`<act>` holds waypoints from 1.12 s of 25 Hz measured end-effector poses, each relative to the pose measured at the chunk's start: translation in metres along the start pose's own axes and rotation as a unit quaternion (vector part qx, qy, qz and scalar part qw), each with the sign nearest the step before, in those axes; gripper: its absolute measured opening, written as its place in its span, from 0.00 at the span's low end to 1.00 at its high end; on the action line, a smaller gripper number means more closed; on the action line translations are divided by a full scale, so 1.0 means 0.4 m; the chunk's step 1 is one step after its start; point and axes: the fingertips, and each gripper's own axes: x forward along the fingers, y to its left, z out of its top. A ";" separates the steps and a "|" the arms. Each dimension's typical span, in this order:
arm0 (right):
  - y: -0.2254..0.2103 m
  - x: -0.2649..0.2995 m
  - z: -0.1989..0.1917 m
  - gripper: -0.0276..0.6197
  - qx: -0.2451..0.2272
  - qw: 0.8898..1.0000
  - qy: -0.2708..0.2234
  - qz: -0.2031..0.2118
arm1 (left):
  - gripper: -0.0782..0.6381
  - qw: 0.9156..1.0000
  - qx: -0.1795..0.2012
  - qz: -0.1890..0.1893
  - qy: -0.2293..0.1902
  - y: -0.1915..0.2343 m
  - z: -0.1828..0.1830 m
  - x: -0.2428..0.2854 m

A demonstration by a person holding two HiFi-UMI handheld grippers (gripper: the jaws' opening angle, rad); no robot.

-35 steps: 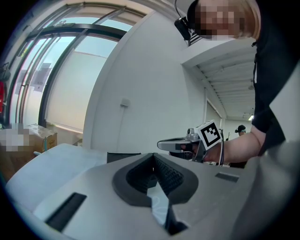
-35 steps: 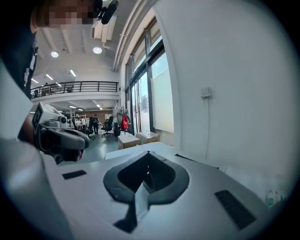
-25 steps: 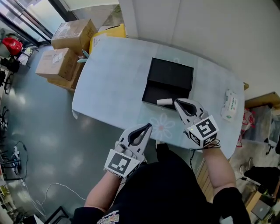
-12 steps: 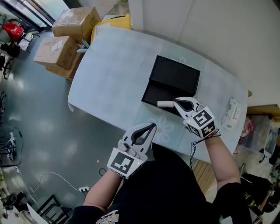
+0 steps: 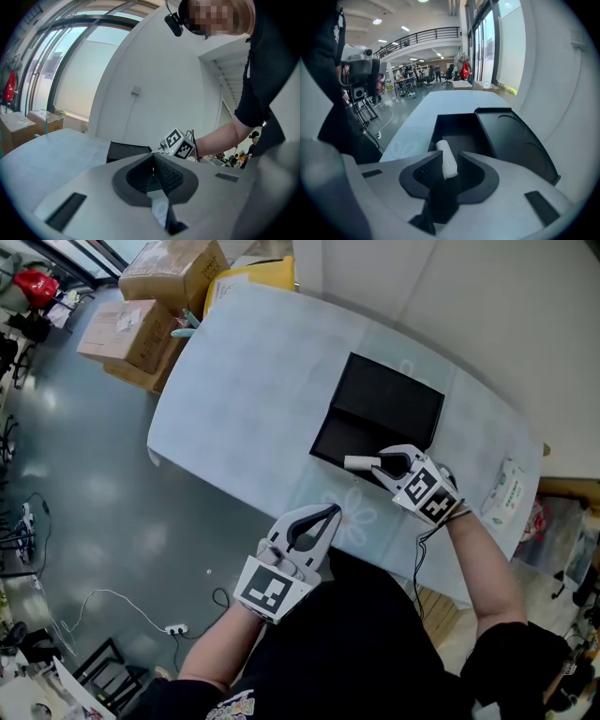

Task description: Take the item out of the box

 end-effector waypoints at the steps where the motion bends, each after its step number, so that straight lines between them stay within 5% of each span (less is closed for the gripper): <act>1: 0.000 0.008 -0.009 0.18 -0.013 1.000 0.013 0.004 | 0.12 1.000 0.001 0.000 0.001 -0.001 -0.002 0.001; 19: 0.008 0.122 -0.093 0.28 -0.151 0.976 0.152 0.047 | 0.12 0.999 -0.021 0.034 -0.002 0.028 -0.030 -0.016; 28: 0.003 0.140 -0.110 0.28 -0.150 0.973 0.168 0.045 | 0.12 0.999 -0.021 0.039 -0.001 0.034 -0.034 -0.041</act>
